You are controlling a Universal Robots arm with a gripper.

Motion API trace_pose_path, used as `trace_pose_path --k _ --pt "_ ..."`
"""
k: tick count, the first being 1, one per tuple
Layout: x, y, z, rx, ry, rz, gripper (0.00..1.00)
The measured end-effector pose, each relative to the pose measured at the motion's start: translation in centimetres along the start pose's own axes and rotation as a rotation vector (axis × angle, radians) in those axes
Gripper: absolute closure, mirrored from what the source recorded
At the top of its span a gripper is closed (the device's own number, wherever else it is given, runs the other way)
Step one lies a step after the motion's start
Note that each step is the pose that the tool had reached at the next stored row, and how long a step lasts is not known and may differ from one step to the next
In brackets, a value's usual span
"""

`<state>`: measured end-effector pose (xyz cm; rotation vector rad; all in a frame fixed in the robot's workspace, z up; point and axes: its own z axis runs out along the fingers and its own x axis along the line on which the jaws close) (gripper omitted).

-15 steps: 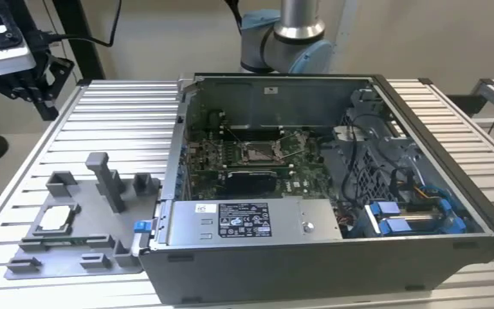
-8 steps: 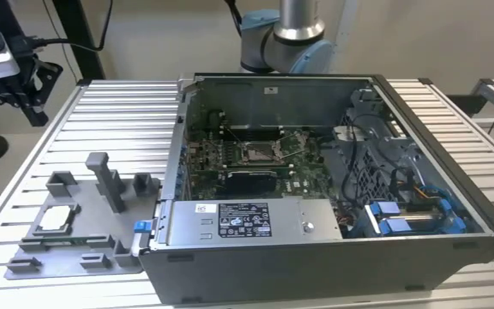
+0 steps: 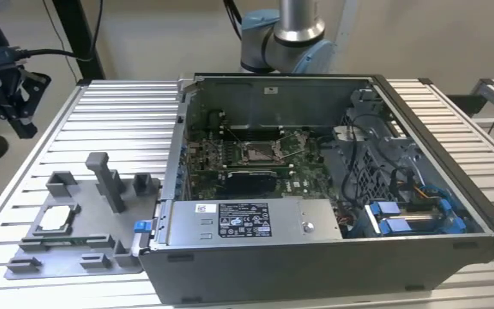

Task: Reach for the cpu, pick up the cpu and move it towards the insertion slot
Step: 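Reach for the cpu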

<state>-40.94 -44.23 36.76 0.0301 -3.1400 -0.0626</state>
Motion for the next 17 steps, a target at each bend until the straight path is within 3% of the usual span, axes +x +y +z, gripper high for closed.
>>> trace_pose_path --k 2,7,17 --pt "0.33 -0.4 -0.01 0.0001 0.0 0.0 1.0" --pt "1.1 -0.71 0.03 0.0 0.0 0.0 1.0" --pt "1.18 -0.73 0.03 0.0 0.0 0.0 1.0"
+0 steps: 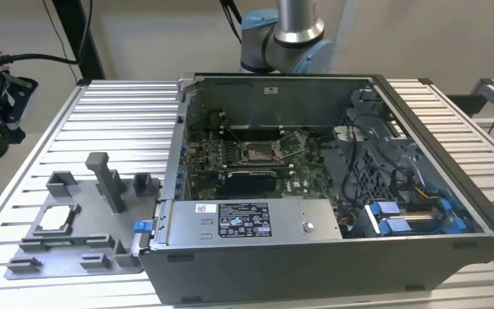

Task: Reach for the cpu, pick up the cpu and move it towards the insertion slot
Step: 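Reach for the cpu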

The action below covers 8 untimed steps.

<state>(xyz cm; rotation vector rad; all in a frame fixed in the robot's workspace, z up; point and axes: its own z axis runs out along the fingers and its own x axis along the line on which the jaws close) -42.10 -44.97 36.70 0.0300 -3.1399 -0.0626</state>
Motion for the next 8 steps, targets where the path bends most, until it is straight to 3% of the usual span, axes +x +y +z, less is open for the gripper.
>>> trace_pose_path --k 6,7,8 --pt "0.01 0.0 0.0 0.0 0.0 0.0 1.0" --pt "0.01 0.0 0.0 0.0 0.0 0.0 0.0" --pt "0.02 0.0 0.0 0.0 0.0 0.0 0.0"
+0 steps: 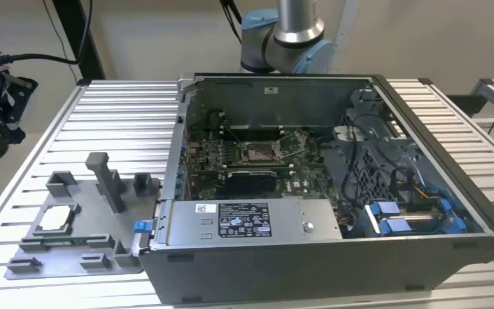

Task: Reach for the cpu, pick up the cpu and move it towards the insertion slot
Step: 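Reach for the cpu, then pick up the cpu and move it towards the insertion slot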

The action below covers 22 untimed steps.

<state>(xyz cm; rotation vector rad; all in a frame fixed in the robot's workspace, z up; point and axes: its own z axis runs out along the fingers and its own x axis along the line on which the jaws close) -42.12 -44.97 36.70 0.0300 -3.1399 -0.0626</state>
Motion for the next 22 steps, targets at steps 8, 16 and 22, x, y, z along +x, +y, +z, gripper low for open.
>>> trace_pose_path --k 8,16,22 --pt "0.04 0.0 0.0 0.0 0.0 0.0 0.0" --pt "0.04 0.0 0.11 0.0002 -0.0001 0.0 0.0" --pt "0.04 -0.01 0.65 0.0006 0.0001 0.0 0.0"
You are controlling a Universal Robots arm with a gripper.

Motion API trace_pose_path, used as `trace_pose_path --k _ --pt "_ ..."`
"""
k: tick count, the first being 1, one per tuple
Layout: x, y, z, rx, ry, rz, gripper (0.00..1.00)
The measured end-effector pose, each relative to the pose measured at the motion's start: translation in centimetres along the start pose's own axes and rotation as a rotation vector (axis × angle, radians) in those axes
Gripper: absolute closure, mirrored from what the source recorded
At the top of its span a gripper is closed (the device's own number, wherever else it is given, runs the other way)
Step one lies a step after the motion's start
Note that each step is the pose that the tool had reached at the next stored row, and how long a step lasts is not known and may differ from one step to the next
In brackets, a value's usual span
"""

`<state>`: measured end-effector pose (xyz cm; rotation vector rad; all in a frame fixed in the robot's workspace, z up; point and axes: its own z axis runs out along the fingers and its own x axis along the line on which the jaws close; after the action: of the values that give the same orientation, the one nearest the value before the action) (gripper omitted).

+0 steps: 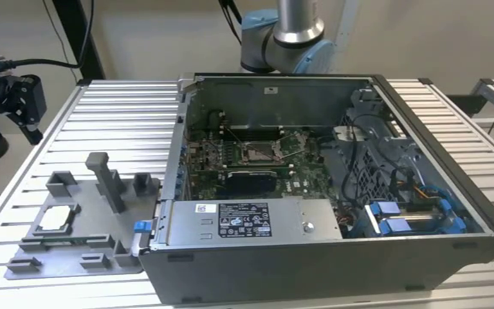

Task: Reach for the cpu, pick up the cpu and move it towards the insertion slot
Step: 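Pick up the cpu and move it towards the insertion slot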

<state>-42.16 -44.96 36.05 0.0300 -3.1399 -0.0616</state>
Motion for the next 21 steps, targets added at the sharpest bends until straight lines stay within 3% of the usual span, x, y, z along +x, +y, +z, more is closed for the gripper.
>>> trace_pose_path --k 12,21 --pt "0.04 0.0 0.07 0.0 0.0 0.0 0.0" --pt "0.04 -0.04 0.99 -0.0001 0.0013 0.0 0.0"
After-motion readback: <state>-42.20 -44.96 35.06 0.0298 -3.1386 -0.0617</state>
